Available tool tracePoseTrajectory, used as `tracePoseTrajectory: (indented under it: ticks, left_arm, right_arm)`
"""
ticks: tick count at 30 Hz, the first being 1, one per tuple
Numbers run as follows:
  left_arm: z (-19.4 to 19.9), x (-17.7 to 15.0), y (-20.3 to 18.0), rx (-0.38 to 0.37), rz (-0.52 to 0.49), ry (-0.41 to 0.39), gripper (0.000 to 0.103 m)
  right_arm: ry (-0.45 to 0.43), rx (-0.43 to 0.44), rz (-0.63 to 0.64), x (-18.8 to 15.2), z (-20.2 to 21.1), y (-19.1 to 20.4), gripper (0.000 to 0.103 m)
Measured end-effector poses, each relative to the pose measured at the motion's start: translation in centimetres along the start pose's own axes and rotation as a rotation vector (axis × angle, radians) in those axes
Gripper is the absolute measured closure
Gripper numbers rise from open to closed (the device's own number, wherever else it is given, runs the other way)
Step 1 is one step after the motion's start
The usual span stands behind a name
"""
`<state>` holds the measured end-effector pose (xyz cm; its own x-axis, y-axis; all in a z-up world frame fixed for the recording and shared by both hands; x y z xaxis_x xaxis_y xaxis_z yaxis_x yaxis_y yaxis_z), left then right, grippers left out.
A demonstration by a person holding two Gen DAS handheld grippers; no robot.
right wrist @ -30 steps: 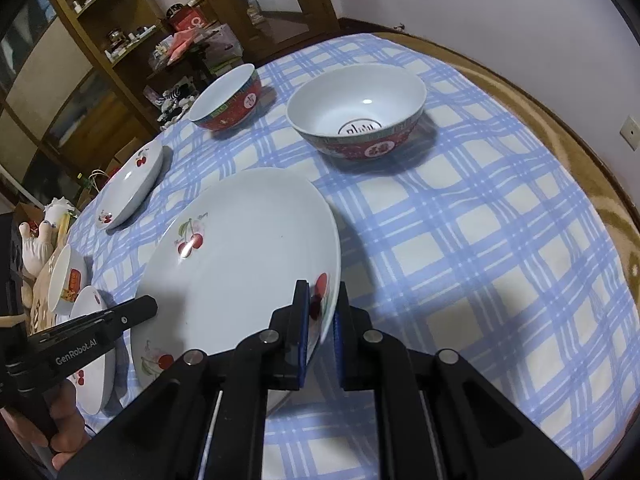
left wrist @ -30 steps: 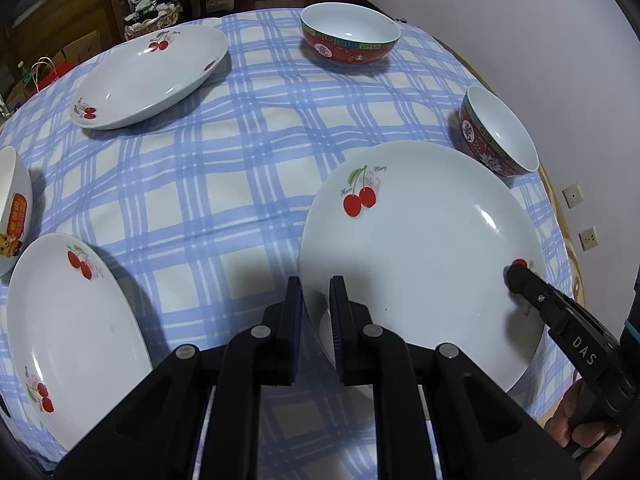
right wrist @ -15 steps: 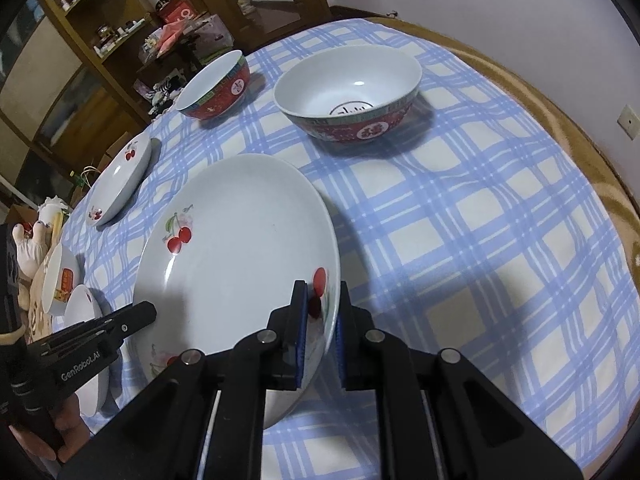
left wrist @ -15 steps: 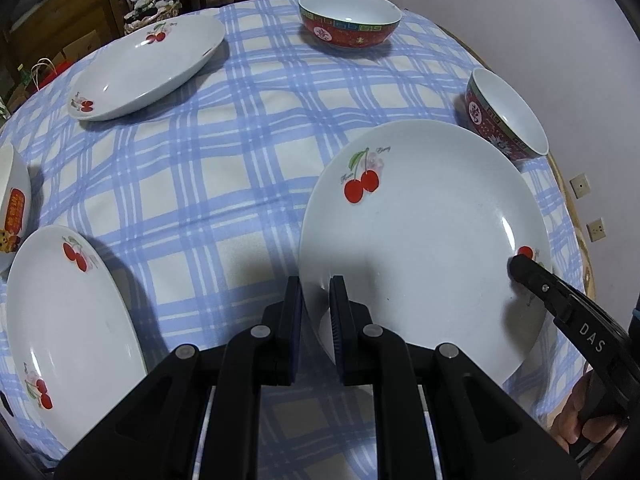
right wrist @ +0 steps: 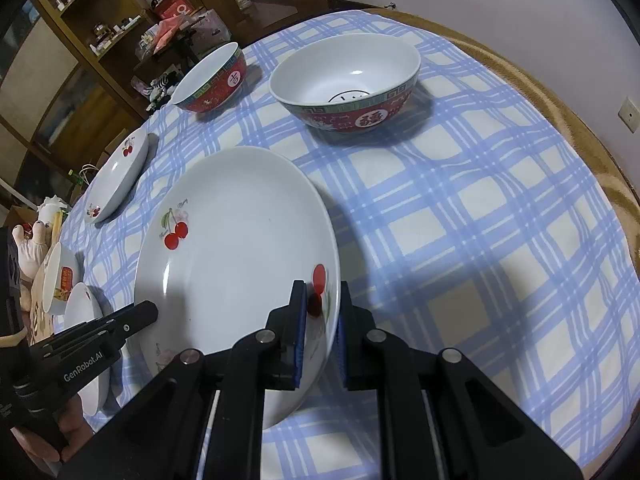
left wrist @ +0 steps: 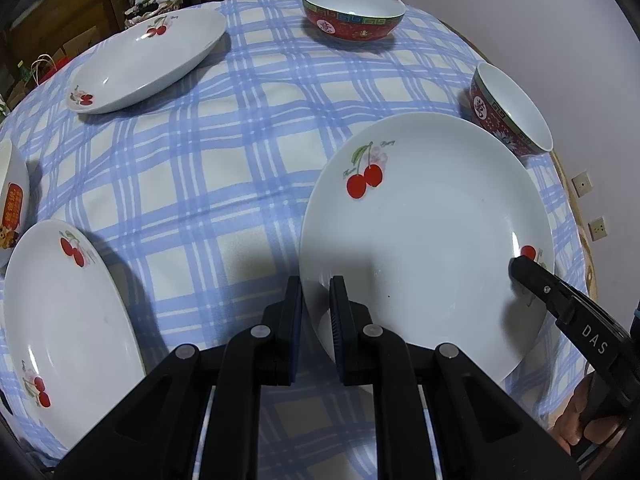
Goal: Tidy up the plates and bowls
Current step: 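Lower the plate onto the cloth and open both grippers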
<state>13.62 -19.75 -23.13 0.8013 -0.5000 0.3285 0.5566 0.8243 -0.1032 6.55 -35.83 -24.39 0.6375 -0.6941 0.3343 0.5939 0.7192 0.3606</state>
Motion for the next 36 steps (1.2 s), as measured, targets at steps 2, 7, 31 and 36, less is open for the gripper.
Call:
tracePoseTrajectory:
  ticks: [2,7,31,36]
  left_arm:
    - [0.0,-0.1,-0.1,0.001,-0.004,0.002,0.09]
    - [0.3,-0.3,-0.1,0.003,-0.01,-0.001,0.089]
    - [6.3,-2.0,2.1,0.095,-0.027,-0.08,0.064]
    - [7.9,-2.4,2.2,0.129,-0.073,-0.093,0.056]
  right_arm:
    - [0.001,0.001,-0.002,0.0,0.0,0.0,0.088]
    - [0.004,0.001,-0.005,-0.1,0.0,0.1,0.088]
    - [-0.094,-0.014,-0.004,-0.5,3.5,0.4,0.077]
    - [-0.16,0.022,0.037,-0.6,5.6,1.6,0.074]
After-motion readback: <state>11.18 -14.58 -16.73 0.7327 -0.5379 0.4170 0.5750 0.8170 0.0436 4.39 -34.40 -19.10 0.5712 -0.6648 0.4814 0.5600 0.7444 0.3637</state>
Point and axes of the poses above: each gripper's, at about its wrist camera, not at the fingertips, and z roughly against the way its jaws point, y to its left, x to its top, the point moved 8 cm from there along -z, roughly the way its jaws point, and after that the axes turned 10 degrees about -z, right-handed, at the moved point
